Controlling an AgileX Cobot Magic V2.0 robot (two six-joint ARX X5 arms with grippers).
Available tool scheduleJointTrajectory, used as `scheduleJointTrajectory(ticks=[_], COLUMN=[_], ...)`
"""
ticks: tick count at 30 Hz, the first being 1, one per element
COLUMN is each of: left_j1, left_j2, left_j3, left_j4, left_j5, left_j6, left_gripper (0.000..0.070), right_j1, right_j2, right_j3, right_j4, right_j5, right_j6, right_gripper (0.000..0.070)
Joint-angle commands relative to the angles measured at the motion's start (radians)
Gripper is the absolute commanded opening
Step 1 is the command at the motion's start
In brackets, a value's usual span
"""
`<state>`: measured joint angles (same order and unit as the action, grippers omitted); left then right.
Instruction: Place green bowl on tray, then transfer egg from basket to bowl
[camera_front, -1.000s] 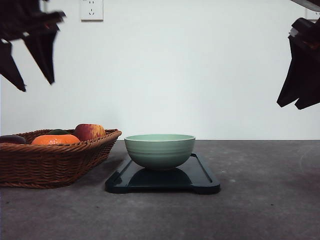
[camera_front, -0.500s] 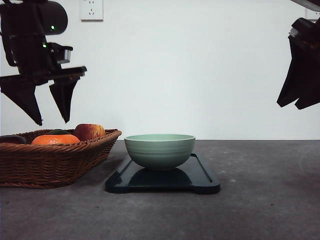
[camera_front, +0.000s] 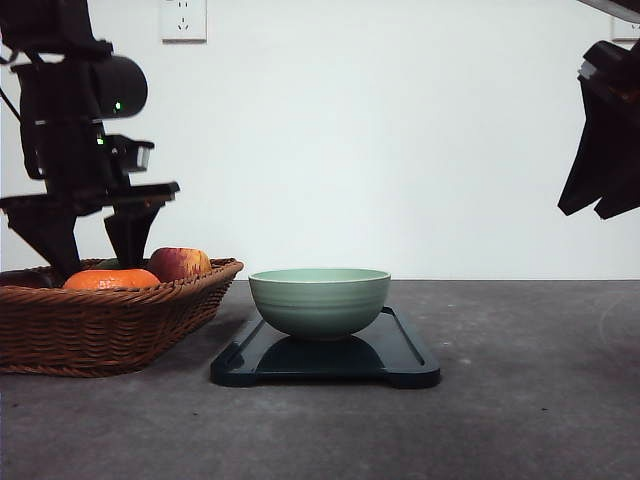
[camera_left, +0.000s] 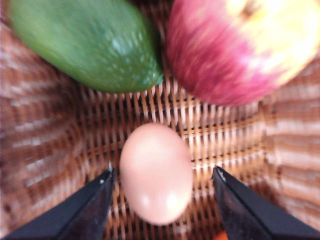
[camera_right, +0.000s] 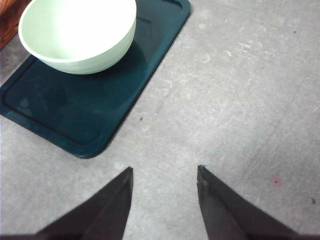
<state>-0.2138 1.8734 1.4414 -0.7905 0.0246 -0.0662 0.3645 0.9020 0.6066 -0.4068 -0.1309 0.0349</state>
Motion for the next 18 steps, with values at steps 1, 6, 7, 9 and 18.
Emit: scheduleJointTrajectory(ticks=[1, 6, 7, 9, 18], left_j1=[-0.003, -0.003, -0.003, -0.003, -0.003], left_j2=[0.028, 0.047, 0.051, 0.057, 0.061], left_j3=[0.024, 0.024, 0.024, 0.024, 0.024], left_j4=[0.005, 0.007, 0.007, 0.006, 0.021], left_j5=[-0.003, -0.003, -0.003, -0.003, -0.003], left_j6=[0.013, 0.013, 0.013, 0.013, 0.013], left_gripper=[0.0397, 0.0397, 0.0397, 0.0396, 0.0259], right_j1=[0.003, 0.003, 0.003, 0.003, 0.003], right_j2=[0.005, 0.005, 0.005, 0.005, 0.005], right_j3=[0.002, 0.002, 0.002, 0.002, 0.002], right_j4=[0.011, 0.011, 0.011, 0.011, 0.010], right_j5=[0.002, 0.002, 0.002, 0.001, 0.001], right_j6=[0.010, 0.011, 0.011, 0.011, 0.012], right_gripper=[0.0245, 0.0245, 0.0245, 0.0245, 0.0245])
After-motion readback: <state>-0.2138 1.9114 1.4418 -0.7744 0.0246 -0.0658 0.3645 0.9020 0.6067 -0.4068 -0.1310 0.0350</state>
